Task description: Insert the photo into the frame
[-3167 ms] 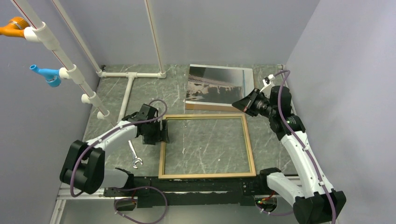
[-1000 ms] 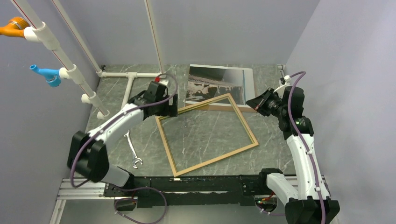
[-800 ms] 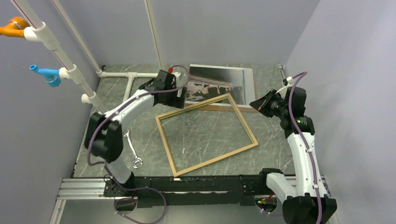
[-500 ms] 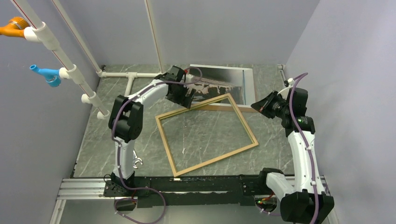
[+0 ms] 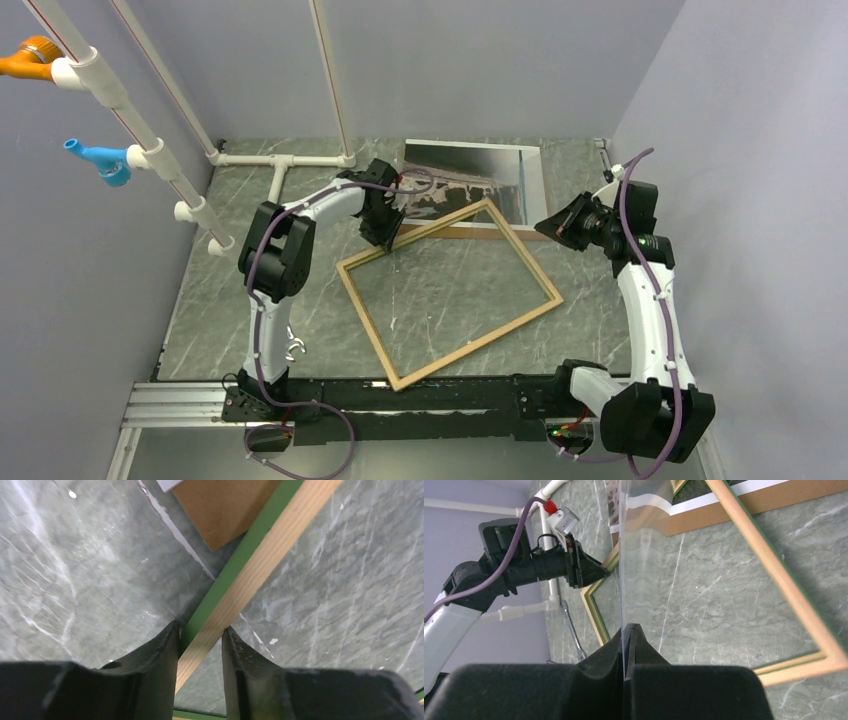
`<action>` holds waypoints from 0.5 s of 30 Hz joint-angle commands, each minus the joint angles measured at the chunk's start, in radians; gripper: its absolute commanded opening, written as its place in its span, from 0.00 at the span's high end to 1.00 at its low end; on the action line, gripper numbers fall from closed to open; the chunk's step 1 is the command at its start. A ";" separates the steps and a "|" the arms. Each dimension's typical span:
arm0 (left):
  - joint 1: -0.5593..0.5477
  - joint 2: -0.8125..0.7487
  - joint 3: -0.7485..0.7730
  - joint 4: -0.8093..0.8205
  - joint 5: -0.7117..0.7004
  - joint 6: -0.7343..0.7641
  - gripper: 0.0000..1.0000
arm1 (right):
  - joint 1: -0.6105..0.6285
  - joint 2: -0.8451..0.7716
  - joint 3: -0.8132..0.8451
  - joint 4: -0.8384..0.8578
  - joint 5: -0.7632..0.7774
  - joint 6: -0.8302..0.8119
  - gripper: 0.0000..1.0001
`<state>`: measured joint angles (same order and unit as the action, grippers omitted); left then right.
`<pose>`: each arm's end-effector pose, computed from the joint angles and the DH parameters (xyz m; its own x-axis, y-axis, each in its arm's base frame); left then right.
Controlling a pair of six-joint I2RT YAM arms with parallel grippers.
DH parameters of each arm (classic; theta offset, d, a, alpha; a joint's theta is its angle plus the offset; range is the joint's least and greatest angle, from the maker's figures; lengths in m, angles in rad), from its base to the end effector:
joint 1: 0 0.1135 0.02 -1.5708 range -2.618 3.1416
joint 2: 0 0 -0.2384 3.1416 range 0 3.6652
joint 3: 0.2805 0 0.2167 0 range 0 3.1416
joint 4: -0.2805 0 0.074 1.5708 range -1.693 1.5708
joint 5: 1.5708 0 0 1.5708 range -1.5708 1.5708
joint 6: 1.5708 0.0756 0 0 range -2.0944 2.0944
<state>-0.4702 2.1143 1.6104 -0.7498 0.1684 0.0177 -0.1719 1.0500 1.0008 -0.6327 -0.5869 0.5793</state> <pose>0.3517 -0.1929 0.1284 -0.8382 0.4456 -0.3146 0.5082 0.8474 -0.1537 0.2226 0.0038 0.2837 -0.6736 0.5796 -0.4586 0.1047 0.6891 0.7171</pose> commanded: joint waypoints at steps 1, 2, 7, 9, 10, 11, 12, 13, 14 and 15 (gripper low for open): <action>-0.020 -0.009 -0.012 -0.050 0.054 -0.064 0.73 | -0.007 0.013 0.084 -0.014 -0.055 -0.013 1.00; -0.024 -0.022 -0.024 -0.046 0.066 -0.082 0.78 | -0.008 0.017 0.090 -0.017 -0.058 -0.011 1.00; -0.034 -0.164 -0.140 0.029 0.134 -0.202 1.00 | -0.007 0.021 0.103 -0.030 -0.066 0.002 1.00; -0.034 -0.233 -0.198 0.062 0.153 -0.263 1.00 | -0.008 0.016 0.096 -0.028 -0.077 0.014 1.00; -0.035 -0.271 -0.230 0.082 0.155 -0.300 1.00 | -0.008 0.014 0.091 -0.024 -0.082 0.020 1.00; -0.036 -0.307 -0.267 0.100 0.148 -0.337 1.00 | -0.008 0.011 0.083 -0.017 -0.091 0.029 1.00; -0.036 -0.345 -0.306 0.116 0.141 -0.378 1.00 | -0.008 0.009 0.070 -0.007 -0.103 0.044 1.00; -0.037 -0.379 -0.341 0.130 0.132 -0.416 1.00 | -0.007 0.006 0.060 0.003 -0.116 0.053 1.00; -0.039 -0.410 -0.378 0.138 0.115 -0.453 1.00 | -0.007 0.006 0.052 0.013 -0.126 0.064 1.00; -0.041 -0.442 -0.408 0.144 0.097 -0.484 1.00 | -0.007 0.004 0.042 0.025 -0.135 0.073 1.00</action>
<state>-0.5045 1.8271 1.2736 -0.6941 0.2386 -0.2768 -0.1749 1.0744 1.0515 -0.6617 -0.6518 0.5991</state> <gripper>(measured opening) 0.117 0.009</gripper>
